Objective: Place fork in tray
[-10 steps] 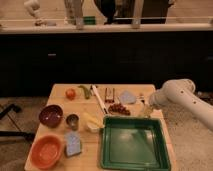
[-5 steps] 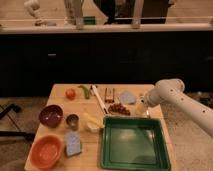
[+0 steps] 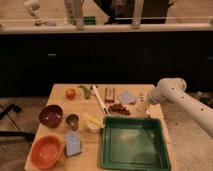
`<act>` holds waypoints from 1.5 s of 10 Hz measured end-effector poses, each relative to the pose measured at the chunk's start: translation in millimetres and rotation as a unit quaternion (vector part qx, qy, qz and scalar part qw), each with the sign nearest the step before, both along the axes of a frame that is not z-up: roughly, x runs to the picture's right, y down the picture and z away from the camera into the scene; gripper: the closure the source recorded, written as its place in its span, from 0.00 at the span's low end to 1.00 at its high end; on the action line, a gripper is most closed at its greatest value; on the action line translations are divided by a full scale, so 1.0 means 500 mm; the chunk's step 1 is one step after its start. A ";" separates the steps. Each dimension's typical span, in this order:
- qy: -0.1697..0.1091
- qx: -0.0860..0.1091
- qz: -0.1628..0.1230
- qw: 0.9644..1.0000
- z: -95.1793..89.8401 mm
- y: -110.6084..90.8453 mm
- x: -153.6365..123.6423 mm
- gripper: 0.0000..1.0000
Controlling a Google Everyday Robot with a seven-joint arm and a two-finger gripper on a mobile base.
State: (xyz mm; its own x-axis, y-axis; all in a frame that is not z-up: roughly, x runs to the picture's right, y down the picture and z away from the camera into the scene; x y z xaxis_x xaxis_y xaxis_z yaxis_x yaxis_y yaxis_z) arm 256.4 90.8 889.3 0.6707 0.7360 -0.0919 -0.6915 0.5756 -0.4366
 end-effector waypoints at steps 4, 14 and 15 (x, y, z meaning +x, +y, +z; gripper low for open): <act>0.001 -0.006 0.003 1.000 0.039 0.012 0.000 0.20; -0.022 -0.043 0.016 0.999 0.090 0.062 0.000 0.20; -0.014 -0.048 0.006 0.999 0.096 0.070 -0.002 0.20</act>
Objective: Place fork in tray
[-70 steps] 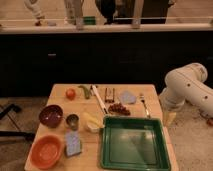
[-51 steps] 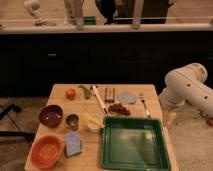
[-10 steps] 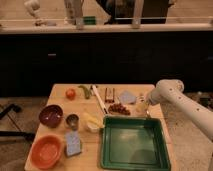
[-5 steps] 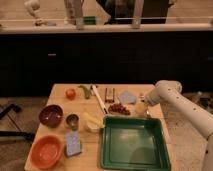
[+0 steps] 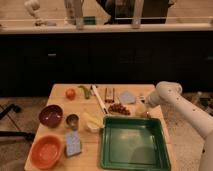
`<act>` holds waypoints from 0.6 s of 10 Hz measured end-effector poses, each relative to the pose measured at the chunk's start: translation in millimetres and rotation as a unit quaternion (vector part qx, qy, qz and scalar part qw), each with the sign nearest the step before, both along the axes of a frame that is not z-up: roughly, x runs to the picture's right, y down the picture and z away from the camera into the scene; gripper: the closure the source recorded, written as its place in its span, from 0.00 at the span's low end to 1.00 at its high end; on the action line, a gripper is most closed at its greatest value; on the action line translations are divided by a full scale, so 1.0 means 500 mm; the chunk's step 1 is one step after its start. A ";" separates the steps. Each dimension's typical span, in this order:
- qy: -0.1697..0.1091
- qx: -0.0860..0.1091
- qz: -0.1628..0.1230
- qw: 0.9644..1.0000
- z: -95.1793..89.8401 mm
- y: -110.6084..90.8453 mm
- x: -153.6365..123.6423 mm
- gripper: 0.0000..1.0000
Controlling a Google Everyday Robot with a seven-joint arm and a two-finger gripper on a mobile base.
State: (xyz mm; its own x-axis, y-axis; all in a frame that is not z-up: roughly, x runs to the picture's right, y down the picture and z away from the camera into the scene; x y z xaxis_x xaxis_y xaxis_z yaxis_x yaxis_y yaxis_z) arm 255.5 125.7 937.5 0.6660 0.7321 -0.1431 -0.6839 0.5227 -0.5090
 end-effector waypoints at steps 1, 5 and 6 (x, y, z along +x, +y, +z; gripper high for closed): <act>0.005 -0.002 -0.013 1.000 0.004 0.002 -0.010 0.20; 0.016 -0.002 -0.026 1.000 0.005 0.008 -0.003 0.20; 0.017 -0.001 -0.027 0.999 0.006 0.008 -0.004 0.20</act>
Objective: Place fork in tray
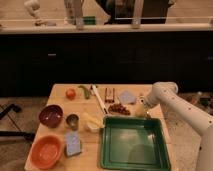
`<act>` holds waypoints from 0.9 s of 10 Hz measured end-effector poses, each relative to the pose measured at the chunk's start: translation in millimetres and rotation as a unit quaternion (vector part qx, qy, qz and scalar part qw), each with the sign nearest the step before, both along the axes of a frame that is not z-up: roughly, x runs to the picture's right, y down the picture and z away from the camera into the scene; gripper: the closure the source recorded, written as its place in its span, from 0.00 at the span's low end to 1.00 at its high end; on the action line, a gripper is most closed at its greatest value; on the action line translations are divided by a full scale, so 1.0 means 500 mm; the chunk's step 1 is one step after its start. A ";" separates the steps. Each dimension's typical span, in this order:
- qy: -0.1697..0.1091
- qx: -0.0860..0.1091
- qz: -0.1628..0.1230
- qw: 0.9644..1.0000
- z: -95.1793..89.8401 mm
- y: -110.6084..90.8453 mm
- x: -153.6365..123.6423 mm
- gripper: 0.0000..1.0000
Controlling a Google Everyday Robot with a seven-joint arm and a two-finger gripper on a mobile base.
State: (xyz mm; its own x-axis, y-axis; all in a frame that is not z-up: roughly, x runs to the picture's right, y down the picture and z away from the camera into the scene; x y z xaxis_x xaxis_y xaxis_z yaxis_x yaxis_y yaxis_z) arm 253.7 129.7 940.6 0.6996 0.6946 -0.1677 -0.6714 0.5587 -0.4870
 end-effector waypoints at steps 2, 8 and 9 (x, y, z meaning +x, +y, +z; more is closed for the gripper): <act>0.001 0.001 -0.002 1.000 0.001 -0.002 -0.002 0.20; -0.029 0.019 0.038 0.999 -0.002 -0.006 0.012 0.51; -0.038 0.025 0.053 0.998 -0.004 -0.007 0.019 0.59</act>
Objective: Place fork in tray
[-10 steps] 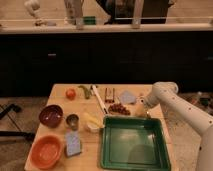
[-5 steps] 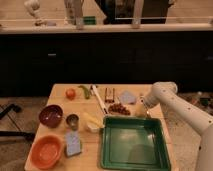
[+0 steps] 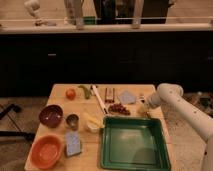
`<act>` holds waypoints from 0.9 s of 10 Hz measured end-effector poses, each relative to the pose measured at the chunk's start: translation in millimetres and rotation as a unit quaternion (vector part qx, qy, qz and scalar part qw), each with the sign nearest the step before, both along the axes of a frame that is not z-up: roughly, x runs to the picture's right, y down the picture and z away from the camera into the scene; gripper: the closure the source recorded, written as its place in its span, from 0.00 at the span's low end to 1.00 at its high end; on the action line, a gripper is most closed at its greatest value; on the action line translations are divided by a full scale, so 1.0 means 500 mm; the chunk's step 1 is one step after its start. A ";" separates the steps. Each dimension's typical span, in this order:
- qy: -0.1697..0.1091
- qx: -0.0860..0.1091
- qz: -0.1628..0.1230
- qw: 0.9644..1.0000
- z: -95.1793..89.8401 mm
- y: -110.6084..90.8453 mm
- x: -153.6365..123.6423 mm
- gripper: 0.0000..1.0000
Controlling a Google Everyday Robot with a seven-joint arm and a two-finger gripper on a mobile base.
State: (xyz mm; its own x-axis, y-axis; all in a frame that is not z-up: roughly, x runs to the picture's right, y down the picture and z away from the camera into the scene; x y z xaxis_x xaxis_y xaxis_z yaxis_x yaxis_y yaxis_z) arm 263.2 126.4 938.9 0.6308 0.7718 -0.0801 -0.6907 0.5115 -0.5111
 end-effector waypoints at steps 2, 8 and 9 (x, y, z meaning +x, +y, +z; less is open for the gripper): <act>-0.019 0.007 0.026 0.999 -0.004 0.000 0.010 0.79; -0.063 0.027 0.040 0.997 -0.016 0.001 0.007 1.00; -0.066 0.033 0.032 0.997 -0.020 -0.003 0.006 1.00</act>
State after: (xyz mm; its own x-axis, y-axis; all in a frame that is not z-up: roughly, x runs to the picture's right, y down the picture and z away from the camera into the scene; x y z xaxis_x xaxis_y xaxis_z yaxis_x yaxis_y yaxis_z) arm 266.0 124.7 928.8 0.5823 0.8112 0.0530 -0.6512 0.5045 -0.5670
